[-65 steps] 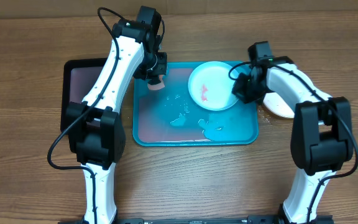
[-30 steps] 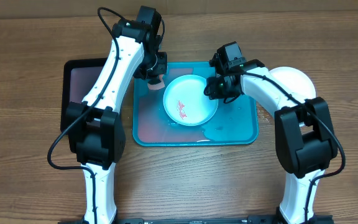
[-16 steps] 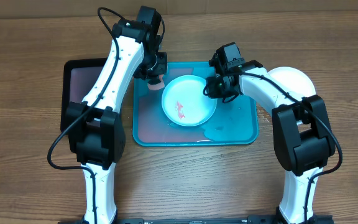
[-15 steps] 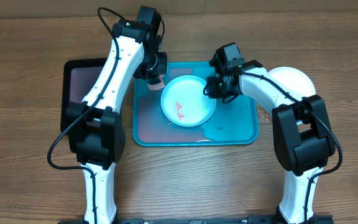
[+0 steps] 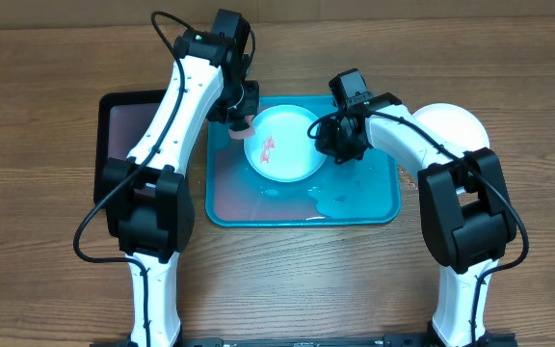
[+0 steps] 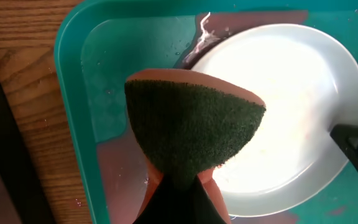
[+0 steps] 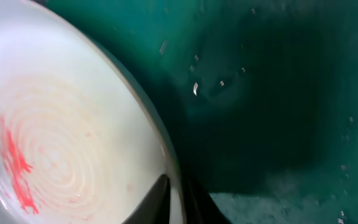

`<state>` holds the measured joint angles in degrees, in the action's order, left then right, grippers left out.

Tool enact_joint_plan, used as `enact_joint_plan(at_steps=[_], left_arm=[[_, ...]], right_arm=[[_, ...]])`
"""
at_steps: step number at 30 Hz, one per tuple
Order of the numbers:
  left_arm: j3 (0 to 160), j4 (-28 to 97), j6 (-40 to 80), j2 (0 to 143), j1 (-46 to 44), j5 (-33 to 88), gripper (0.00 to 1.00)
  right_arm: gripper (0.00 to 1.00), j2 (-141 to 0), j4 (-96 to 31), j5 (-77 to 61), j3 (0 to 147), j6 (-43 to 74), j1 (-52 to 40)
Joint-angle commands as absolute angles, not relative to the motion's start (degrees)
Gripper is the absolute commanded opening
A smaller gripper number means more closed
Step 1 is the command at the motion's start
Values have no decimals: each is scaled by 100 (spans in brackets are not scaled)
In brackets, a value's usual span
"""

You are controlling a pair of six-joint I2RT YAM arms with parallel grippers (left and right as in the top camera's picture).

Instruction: Clean dirty plates on tray and stack at the side

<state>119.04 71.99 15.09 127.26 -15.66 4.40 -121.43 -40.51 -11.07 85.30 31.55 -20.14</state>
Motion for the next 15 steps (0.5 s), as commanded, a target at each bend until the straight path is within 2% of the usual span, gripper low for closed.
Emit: enact_joint_plan(at_steps=[1, 8, 15], left_arm=[[11771, 7107, 1636, 12722, -1625, 454, 4], [10720, 6254, 1629, 12722, -1863, 464, 4], [9480, 4344, 1177, 12722, -2018, 386, 4]], right_arm=[[4, -12202, -3929, -965, 8584, 3304, -2003], [4, -12342, -3964, -950, 8584, 3304, -2058], [4, -12348, -3968, -947, 8582, 3280, -2056]])
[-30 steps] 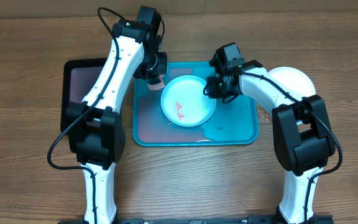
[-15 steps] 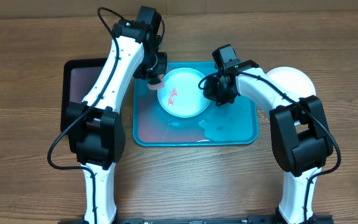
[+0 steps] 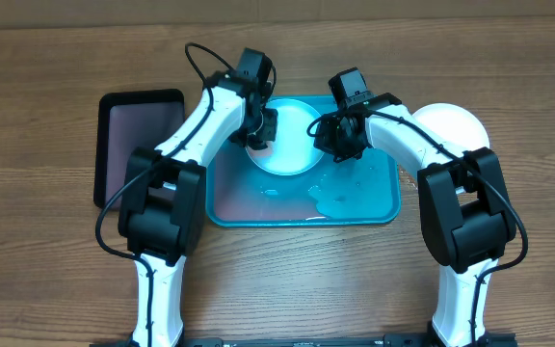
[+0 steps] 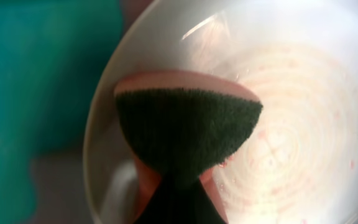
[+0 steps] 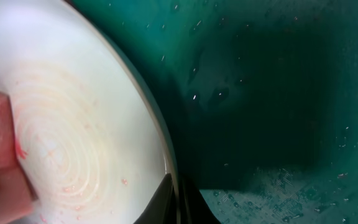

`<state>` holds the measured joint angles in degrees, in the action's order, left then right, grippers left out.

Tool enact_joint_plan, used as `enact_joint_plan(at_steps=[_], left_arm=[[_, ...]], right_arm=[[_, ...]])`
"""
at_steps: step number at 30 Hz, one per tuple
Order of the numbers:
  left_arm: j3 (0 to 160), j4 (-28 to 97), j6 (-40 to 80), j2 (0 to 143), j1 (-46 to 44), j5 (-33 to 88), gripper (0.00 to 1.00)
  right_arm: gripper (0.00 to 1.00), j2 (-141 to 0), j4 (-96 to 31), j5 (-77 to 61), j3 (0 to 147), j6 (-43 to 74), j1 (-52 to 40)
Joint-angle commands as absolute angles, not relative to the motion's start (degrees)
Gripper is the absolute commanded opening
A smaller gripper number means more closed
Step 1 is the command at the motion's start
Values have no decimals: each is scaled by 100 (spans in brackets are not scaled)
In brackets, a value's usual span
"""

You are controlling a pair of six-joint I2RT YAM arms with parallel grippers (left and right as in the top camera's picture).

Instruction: Clean dirty plates on tray and stack at the side

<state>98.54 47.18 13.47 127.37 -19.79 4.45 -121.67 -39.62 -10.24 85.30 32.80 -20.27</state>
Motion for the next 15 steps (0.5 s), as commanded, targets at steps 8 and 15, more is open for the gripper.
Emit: enact_joint_plan(at_steps=[8, 15], left_arm=[[8980, 4501, -191, 12724, -2032, 2115, 4], [9430, 4947, -449, 12722, -2016, 2425, 4]], right_arm=[[4, -12348, -3977, -1009, 8582, 3258, -2058], [4, -12348, -4278, -1282, 8582, 3105, -2231]])
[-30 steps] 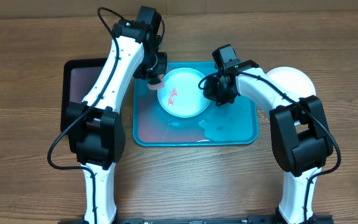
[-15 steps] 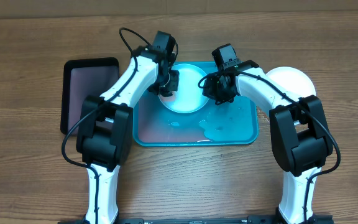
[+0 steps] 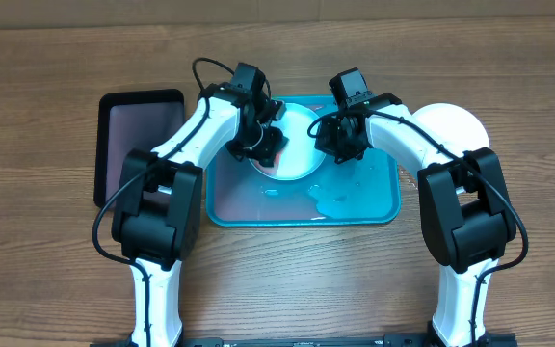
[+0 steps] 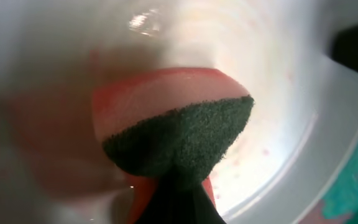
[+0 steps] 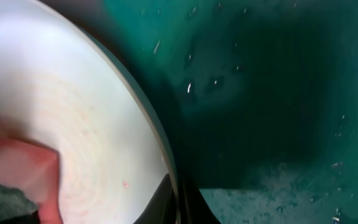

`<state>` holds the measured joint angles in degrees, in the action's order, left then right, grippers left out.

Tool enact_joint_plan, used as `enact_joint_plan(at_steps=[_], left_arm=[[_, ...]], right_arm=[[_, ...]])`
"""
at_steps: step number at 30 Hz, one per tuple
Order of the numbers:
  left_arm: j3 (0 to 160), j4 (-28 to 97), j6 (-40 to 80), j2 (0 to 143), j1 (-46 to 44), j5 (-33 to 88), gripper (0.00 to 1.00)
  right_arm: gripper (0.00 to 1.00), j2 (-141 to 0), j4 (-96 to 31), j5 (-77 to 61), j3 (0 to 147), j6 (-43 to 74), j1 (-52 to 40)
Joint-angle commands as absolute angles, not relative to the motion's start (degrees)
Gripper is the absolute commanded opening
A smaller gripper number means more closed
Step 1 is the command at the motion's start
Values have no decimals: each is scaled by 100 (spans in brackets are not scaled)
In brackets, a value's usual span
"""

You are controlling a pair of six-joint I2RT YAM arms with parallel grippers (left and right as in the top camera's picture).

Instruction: Clean dirty plates on tray and stack at the side

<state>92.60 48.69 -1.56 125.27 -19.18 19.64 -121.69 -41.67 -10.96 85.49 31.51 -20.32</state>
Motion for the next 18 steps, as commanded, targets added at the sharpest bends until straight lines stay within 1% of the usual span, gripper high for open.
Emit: enact_joint_plan(at_steps=[1, 6, 8, 11, 14, 16, 18], left_arm=[[9509, 4930, -270, 12722, -2018, 2178, 4], [9706, 4790, 1162, 12722, -2032, 169, 4], [9675, 4792, 1573, 12724, -2032, -419, 4], [9605, 4821, 1702, 12722, -2023, -781, 4], [9480, 4851, 1699, 12724, -2023, -832, 4], [9406, 4915, 1675, 12724, -2047, -764, 4], [9389, 5024, 1354, 12724, -2075, -340, 4]], right_arm=[[4, -12348, -4289, -1249, 8582, 3107, -2270], [4, -12348, -4272, -1160, 8582, 3109, -2318], [4, -12348, -4270, -1155, 8582, 3109, -2311], [4, -12348, -4274, -1138, 8582, 3109, -2314], [4, -12348, -4274, -1138, 8582, 3109, -2314], [4, -12348, -4274, -1140, 8582, 3109, -2314], [4, -12348, -4274, -1140, 8582, 3107, -2314]])
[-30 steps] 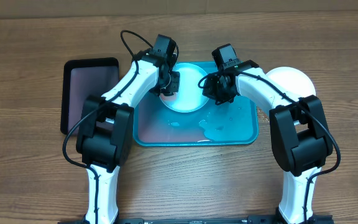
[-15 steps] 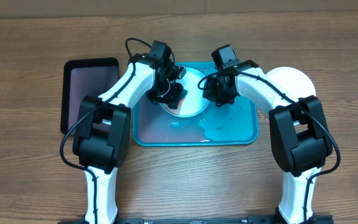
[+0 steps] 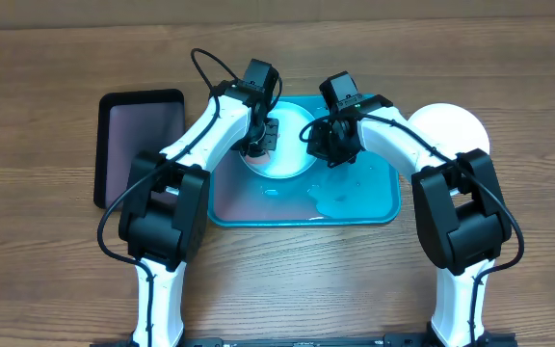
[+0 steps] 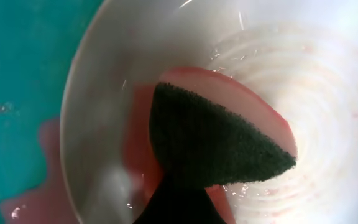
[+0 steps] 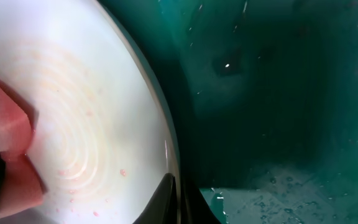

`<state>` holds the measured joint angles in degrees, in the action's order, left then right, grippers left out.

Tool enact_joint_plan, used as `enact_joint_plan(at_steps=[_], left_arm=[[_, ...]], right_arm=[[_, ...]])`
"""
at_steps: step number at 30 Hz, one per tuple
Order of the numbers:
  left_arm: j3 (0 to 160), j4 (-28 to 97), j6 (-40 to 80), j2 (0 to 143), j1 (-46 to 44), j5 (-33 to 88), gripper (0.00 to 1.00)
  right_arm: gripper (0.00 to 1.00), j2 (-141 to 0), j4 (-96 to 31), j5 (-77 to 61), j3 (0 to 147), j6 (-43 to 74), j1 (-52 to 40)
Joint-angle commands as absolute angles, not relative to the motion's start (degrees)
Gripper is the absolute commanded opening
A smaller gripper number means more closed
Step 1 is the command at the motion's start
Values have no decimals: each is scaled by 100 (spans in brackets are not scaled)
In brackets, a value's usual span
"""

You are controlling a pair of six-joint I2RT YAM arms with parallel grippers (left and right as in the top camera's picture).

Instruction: Clean dirty plates on tray and stack at the side

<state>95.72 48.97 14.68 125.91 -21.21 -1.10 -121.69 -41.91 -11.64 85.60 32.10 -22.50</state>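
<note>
A white plate [image 3: 289,146] with faint pink smears stands tilted in the teal tray [image 3: 364,202]. My right gripper [image 3: 318,143] is shut on its right rim [image 5: 169,162], one finger on each face. My left gripper [image 3: 258,135] is shut on a sponge [image 4: 222,134] with a pink body and dark green scouring face, pressed against the plate's inner left side [image 4: 104,124]. The sponge's pink edge [image 5: 5,149] shows at the left of the right wrist view, with small pink specks on the plate [image 5: 92,99] around it.
A clean white plate [image 3: 451,125] lies on the wood right of the tray. A dark tray [image 3: 133,135] with a pinkish inside sits to the left. Water pools [image 3: 335,198] in the teal tray's front half.
The left gripper with the sponge has shifted from the plate's lower middle up to its left side. The right gripper holds the rim as before, moved slightly left.
First the sponge hung beside the plate over the tray's left part, and a red stain showed on the plate. Then the sponge lay on the plate's left rim, then on its middle. Now only faint pink traces and specks show.
</note>
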Motion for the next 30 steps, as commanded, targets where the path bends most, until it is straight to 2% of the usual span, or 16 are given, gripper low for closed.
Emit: enact_joint_plan(at_steps=[1, 5, 7, 10, 16, 23, 25, 30], left_arm=[[9391, 5078, 993, 12724, -2082, 152, 4], [9391, 5472, -891, 12724, -2093, 2825, 4], [9391, 5614, -1223, 12724, -2093, 3308, 4], [9391, 5411, -921, 12724, -2093, 2821, 4], [9395, 4241, 854, 12724, -2091, 226, 4], [9397, 3304, 1806, 12724, -2099, -1874, 4], [9395, 3339, 1887, 12724, -2104, -2259, 4], [9395, 4265, 1815, 12724, -2104, -2038, 4]], right_arm=[[4, -12348, -4276, -1140, 8582, 3107, -2314], [4, -12348, -4274, -1140, 8582, 3107, -2314], [4, -12348, -4278, -1140, 8582, 3107, -2314], [4, -12348, -4294, -1142, 8582, 3107, -2314], [4, -12348, -4333, -1142, 8582, 3107, -2314], [4, -12348, -4434, -1142, 8554, 3109, -2327], [4, -12348, -4447, -1142, 8532, 3109, -2331], [4, -12348, -4390, -1140, 8512, 3111, -2331]])
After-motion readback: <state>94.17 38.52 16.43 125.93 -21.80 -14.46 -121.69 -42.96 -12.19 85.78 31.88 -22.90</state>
